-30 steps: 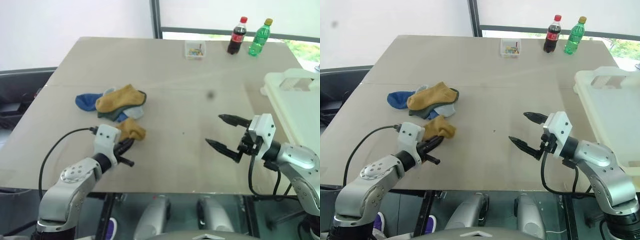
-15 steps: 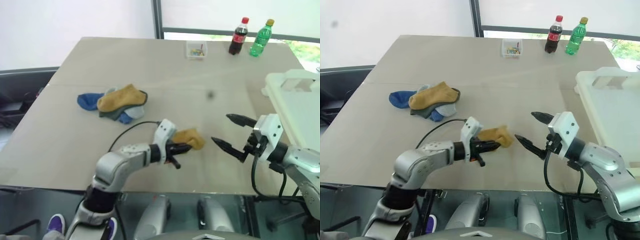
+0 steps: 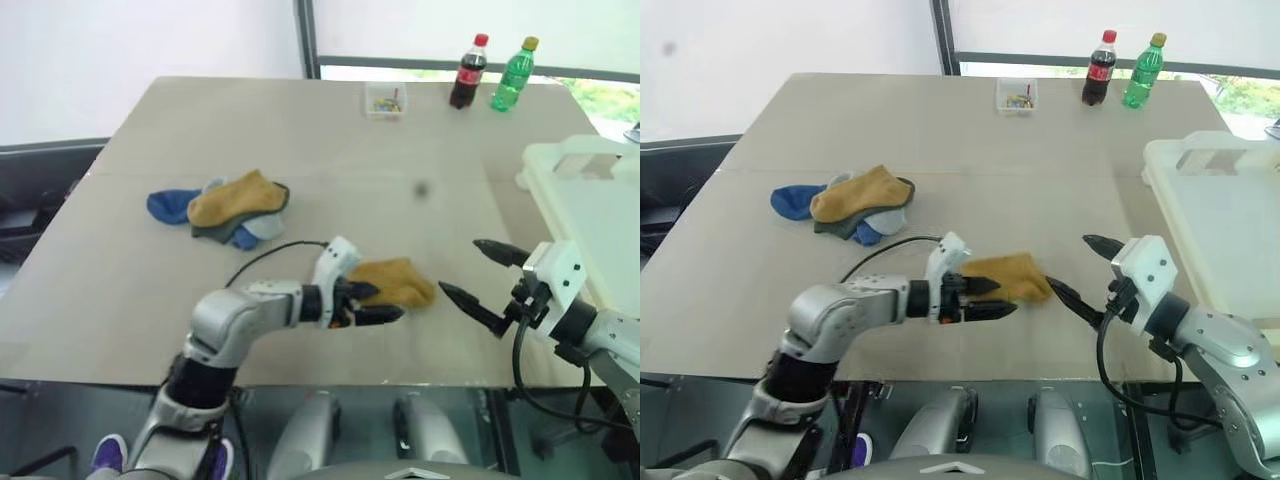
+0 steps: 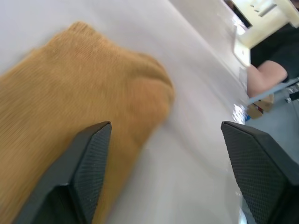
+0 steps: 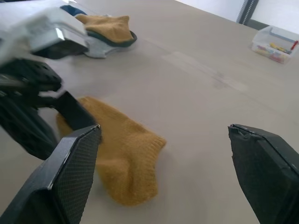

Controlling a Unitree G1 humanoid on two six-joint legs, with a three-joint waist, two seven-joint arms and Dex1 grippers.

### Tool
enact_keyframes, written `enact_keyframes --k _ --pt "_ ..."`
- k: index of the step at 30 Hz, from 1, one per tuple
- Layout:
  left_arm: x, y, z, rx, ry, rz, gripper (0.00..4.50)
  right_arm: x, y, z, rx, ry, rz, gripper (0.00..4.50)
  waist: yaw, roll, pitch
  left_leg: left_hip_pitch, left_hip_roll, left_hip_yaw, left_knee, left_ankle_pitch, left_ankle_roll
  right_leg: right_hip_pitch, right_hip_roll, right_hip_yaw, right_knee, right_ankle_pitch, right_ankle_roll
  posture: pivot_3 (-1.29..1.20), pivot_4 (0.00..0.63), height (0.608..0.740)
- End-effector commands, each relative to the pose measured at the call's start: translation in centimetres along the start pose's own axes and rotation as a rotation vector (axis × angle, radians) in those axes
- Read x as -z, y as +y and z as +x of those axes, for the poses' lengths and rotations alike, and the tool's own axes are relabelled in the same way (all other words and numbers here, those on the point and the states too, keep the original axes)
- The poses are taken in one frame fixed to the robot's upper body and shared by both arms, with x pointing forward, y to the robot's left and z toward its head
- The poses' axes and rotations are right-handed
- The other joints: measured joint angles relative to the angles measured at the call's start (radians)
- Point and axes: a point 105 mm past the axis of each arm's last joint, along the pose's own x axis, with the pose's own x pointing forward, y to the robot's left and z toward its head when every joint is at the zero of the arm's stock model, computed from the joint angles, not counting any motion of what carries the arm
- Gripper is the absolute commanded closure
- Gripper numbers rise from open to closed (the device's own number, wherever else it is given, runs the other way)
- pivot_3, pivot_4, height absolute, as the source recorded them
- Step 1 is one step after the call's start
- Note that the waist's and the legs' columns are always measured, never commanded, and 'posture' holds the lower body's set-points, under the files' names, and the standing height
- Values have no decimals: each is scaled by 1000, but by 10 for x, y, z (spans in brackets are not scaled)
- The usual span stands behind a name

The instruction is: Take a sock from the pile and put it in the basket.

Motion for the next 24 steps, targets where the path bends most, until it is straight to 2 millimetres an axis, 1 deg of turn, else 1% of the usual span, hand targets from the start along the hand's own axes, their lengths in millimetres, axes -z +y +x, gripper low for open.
enact_keyframes --k 1,4,6,8,10,11,14,16,17,18,19,21,24 --pt "-14 -13 -26 46 -100 78 797 -1 3 6 46 25 -61 0 0 0 0 0 0 0 0 0 0 0 0 0 0 0 0 0 150 740" --pt "-17 6 -45 -102 -174 167 797 12 4 23 29 47 39 0 0 0 0 0 0 0 0 0 0 0 -3 0 -1 0 -1 0 150 740" --pt "-18 18 -50 -185 -190 180 797 24 -1 35 57 72 74 0 1 0 0 0 0 0 0 0 0 1 -5 0 -1 -1 -2 0 150 740" --pt "-22 27 -50 -249 -239 165 797 31 -1 46 48 77 84 0 10 0 0 1 -1 0 0 0 0 1 -5 0 -1 -2 -4 0 150 740" --pt "-20 37 -48 -324 -232 151 797 37 2 54 39 90 99 0 16 0 0 1 -1 0 0 0 0 1 -3 0 -1 -2 -3 0 150 740" --pt "-17 41 -46 -350 -223 148 797 42 3 57 36 103 114 0 15 0 0 0 -2 0 0 0 0 1 -2 0 -1 0 0 0 150 740" --pt "-12 45 -38 -372 -232 138 797 58 8 61 28 145 147 0 15 0 0 0 -2 0 0 0 0 0 -1 0 -1 0 0 0 150 740" --pt "-6 53 -29 -399 -210 116 737 70 7 61 40 179 134 582 15 0 0 0 -2 0 0 0 0 0 -2 0 -1 0 0 0 150 740" --pt "-3 55 -24 -403 -197 108 999 74 6 60 43 192 128 941 15 0 0 0 -2 0 0 0 0 0 -2 0 -1 0 0 0 150 740" --pt "0 56 -18 -395 -180 105 1278 78 5 60 49 202 116 1406 15 0 0 0 -2 0 0 0 0 0 -2 0 -1 0 0 0 150 740" --pt "1 54 -13 -380 -168 107 1621 78 5 60 46 201 109 1926 16 0 -1 1 -2 0 0 0 0 1 -1 0 -1 0 0 0 150 740" --pt "2 53 -7 -364 -159 108 2503 76 5 59 41 193 103 2872 15 0 -1 2 -2 0 0 0 0 2 -1 0 -1 0 0 0 150 740" --pt "3 50 -8 -337 -162 100 3965 70 7 55 30 177 97 4339 13 0 -1 6 -2 0 0 0 0 5 -1 0 -1 0 0 0 150 740"
